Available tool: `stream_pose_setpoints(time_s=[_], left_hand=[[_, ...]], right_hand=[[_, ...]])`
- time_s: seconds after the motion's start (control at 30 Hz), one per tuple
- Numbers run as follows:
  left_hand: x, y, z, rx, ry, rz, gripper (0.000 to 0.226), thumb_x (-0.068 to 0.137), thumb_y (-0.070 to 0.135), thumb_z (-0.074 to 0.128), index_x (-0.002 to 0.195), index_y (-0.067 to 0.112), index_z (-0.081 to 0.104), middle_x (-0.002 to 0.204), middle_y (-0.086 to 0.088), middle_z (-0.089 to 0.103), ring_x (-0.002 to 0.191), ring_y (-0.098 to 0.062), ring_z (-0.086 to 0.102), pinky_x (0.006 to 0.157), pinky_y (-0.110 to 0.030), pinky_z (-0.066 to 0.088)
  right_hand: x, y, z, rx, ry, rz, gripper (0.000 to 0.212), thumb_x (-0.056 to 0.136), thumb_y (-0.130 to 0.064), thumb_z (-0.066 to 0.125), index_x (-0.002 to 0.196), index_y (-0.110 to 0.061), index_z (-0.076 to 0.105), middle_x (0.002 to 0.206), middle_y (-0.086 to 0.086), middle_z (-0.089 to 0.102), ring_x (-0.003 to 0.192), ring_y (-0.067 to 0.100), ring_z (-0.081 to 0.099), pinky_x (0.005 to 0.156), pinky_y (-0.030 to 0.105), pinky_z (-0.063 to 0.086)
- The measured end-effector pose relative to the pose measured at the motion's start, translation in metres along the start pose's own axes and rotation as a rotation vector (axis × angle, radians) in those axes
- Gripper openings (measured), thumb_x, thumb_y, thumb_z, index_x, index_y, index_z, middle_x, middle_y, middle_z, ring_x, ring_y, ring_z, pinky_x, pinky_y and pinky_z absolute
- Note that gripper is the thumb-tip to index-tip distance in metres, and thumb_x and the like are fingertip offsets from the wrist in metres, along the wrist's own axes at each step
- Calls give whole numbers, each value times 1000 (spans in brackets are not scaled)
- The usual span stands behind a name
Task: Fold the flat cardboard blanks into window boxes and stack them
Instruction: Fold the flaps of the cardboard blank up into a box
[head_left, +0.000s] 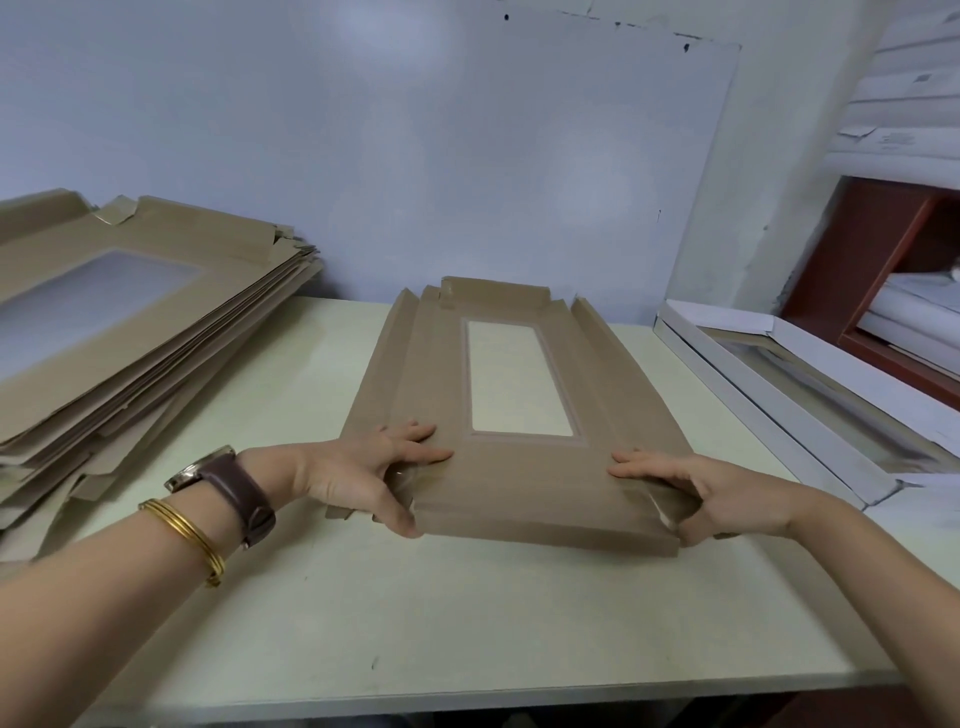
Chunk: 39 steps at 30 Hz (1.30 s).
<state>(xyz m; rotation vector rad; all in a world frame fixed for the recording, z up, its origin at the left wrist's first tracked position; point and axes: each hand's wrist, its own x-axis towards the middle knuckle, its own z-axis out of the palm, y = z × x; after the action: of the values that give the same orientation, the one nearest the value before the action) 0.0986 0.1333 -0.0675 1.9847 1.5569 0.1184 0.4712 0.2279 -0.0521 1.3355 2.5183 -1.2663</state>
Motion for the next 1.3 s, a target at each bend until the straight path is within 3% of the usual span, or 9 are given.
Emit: stream_pose_setpoints(time_s=[0.27,0.4,0.47,0.53,0.67,0.9,1.07,1.17,1.3], left_hand=[[4,-2,9,-69,115,-12,70,84,41,69,146,37,36,160,12,7,145,2,-8,120,-31,2],[3,0,9,-213,153,-40,21,92,41,60,113,41,61,151,24,27,139,4,24,107,-41,34],[2,2,9,-336,215,22,13,93,42,59,87,35,69,129,26,50,101,1,59,69,-42,50],[2,1,8,-383,263,54,33,95,42,55,78,16,65,106,23,59,66,-6,59,45,-28,44],[5,4,9,-311,339,-52,43,98,43,47,63,19,45,56,14,53,37,-11,42,36,-18,34],[20,10,15,-197,557,-109,33,97,34,50,67,22,53,53,14,50,54,-7,47,59,-24,37],[31,18,23,-7,724,-191,15,94,31,52,100,18,49,97,1,57,92,-23,55,82,-38,47],[39,19,30,107,719,-198,41,95,25,50,132,13,38,130,-6,47,117,-27,49,93,-37,42],[49,24,37,404,658,-70,51,93,9,35,143,18,33,153,-4,24,143,-20,22,116,-41,14]], right_hand=[[-1,13,-1,83,4,-34,65,83,-1,71,131,-42,56,145,-34,33,106,-7,55,52,29,33],[-1,12,2,159,30,-50,51,90,-22,69,131,-47,53,77,-5,51,61,12,41,48,23,27],[1,13,5,153,90,-61,37,92,-26,66,124,-44,60,66,-4,42,55,12,36,45,22,25],[3,12,8,151,168,-71,19,94,-28,62,109,-39,68,61,-2,36,51,14,29,43,22,23],[7,11,13,176,316,-23,33,97,-36,55,67,-24,56,57,4,39,46,18,28,43,21,22],[30,4,20,-56,674,-34,20,94,-27,61,75,-20,64,64,-5,62,61,16,54,58,18,40],[41,-2,29,-239,741,31,18,91,-27,62,106,-20,54,101,-5,55,94,18,54,76,31,45],[43,-7,35,-375,744,52,43,93,-23,57,134,-22,42,128,-2,38,118,19,43,87,34,42],[55,-23,44,-630,721,-47,51,82,2,46,128,-21,49,129,-1,42,119,22,34,88,34,37]])
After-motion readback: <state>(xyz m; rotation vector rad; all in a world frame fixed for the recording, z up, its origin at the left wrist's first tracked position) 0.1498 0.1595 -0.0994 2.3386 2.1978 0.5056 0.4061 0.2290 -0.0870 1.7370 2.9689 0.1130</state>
